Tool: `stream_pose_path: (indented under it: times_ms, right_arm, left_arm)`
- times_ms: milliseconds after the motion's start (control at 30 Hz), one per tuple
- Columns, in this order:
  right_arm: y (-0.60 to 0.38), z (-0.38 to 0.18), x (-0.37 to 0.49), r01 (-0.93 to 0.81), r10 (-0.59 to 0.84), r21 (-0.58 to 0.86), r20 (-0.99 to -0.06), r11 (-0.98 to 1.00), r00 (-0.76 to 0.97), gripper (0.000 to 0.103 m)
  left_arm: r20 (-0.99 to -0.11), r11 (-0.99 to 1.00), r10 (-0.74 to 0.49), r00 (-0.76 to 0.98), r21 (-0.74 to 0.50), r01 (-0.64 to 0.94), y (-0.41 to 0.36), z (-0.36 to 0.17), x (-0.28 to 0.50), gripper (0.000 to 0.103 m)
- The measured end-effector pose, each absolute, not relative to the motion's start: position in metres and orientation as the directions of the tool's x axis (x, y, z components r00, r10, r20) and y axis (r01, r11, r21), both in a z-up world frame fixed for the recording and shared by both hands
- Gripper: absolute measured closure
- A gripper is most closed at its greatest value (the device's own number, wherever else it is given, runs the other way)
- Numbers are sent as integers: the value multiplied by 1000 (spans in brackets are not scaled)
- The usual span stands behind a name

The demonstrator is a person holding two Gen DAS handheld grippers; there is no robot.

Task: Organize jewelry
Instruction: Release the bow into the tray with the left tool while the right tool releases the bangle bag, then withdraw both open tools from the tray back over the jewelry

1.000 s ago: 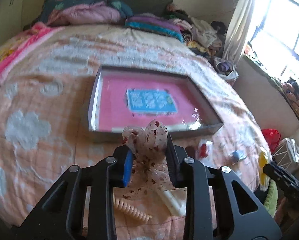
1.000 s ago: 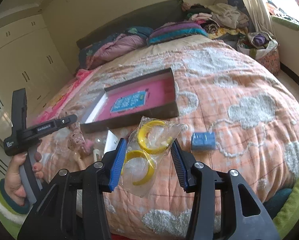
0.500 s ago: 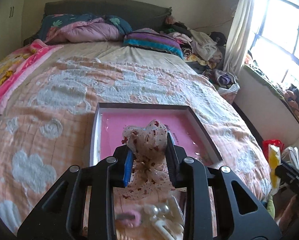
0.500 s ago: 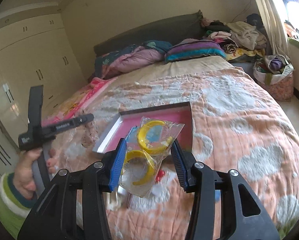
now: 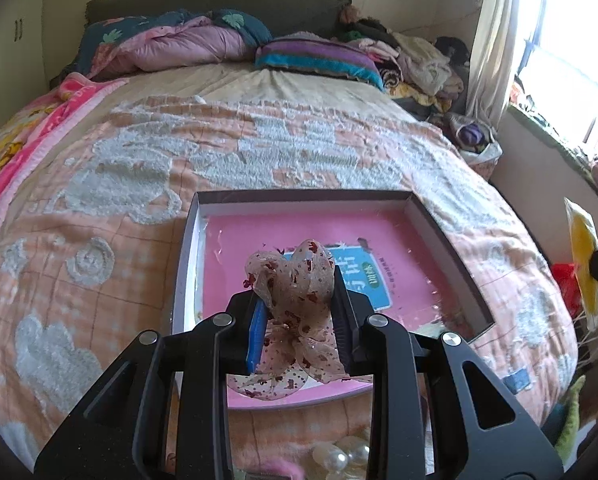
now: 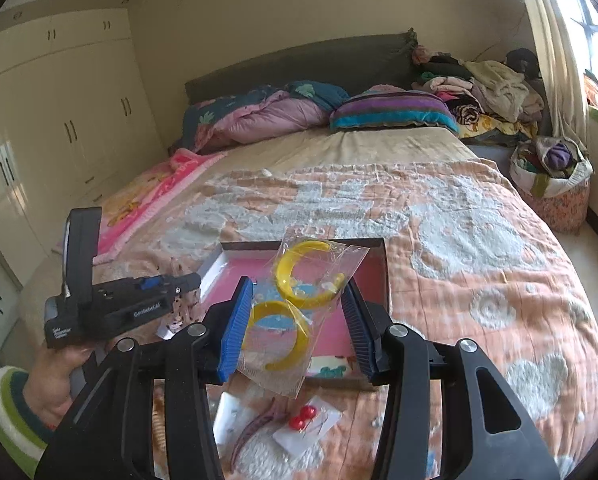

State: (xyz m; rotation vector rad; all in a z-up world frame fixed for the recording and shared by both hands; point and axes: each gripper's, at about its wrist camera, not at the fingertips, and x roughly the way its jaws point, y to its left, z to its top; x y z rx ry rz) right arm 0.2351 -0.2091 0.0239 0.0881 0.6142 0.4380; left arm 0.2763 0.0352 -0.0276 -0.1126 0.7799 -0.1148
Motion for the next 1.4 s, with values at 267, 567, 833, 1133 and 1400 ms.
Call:
stream_pose_path:
  times_ms: [267,567,833,1133,1400]
  right_arm:
    - [-197,-16,270,-335,392,212,-615,918,684,58]
    - [-192,-57,293,-274,336,204,-694,940,637,58]
    - [-191,-60,288,-254,332,218,-700,942,633,30]
    - [-206,-23,235,-260,335,212,-617,942,712,15]
    - [-218,13,196,-273,328,181,-548,945,770,6]
  left_arm:
    - [-727,992,-122,676,-110,61,33,-48,286,81]
    - [-740,994,-112,664,-89,69,30,-60,285,71]
    - [-745,995,-97,660,-84,52,34,-58,280,52]
    - [-713,995,-91,695,-94,34,35,-34,263,27]
    - [-668,988,-125,733,-154,28,35,-5,239,9]
